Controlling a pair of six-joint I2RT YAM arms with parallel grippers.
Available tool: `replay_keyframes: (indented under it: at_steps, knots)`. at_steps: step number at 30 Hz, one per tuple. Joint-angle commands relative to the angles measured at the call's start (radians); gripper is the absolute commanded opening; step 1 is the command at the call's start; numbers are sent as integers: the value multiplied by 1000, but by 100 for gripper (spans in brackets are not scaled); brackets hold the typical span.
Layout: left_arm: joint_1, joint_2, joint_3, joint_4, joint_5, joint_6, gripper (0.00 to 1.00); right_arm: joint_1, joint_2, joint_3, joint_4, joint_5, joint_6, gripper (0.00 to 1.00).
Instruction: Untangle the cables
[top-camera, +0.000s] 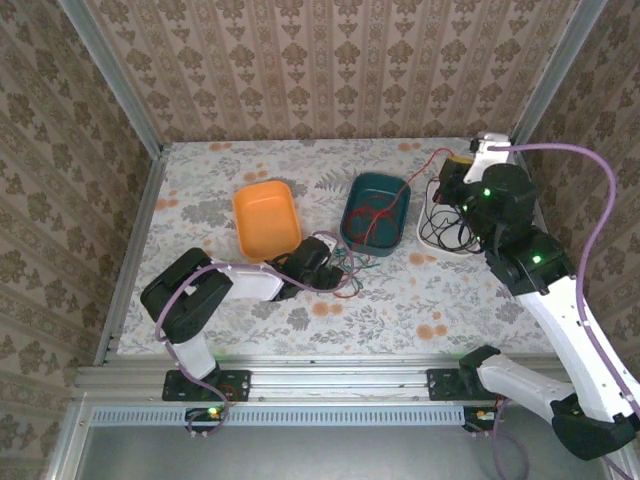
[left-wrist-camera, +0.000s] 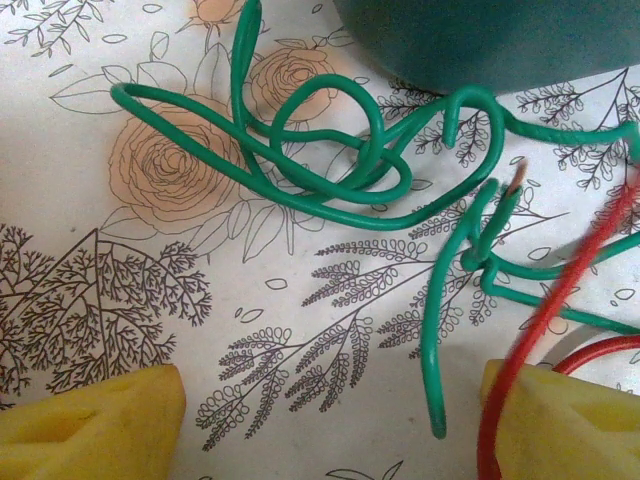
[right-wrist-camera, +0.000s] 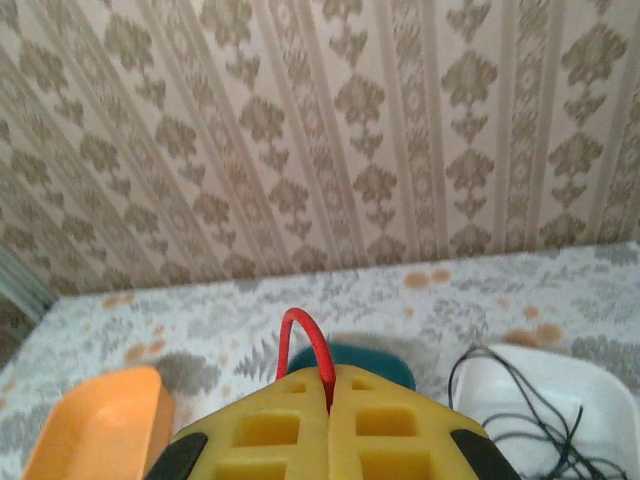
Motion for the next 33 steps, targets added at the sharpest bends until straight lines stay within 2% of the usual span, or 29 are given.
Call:
replay_keyframes:
  at_steps: [1, 10, 17, 24, 33]
  knots:
    - [3, -4, -31, -50, -7, -11, 79, -18, -7, 48, 93, -25, -22, 0]
    - [3, -12, -51, -53, -17, -22, 80, -39, 55, 203, 221, -44, -104, 0]
    - [-4, -20, -53, -56, -26, -23, 80, -63, 178, 346, 294, -64, -168, 0]
    - [-6, -36, -56, -69, -36, -26, 80, -74, 317, 470, 276, -69, -199, 0]
    - [-9, -41, -49, -75, -38, -23, 81, -77, 388, 386, 233, -47, -201, 0]
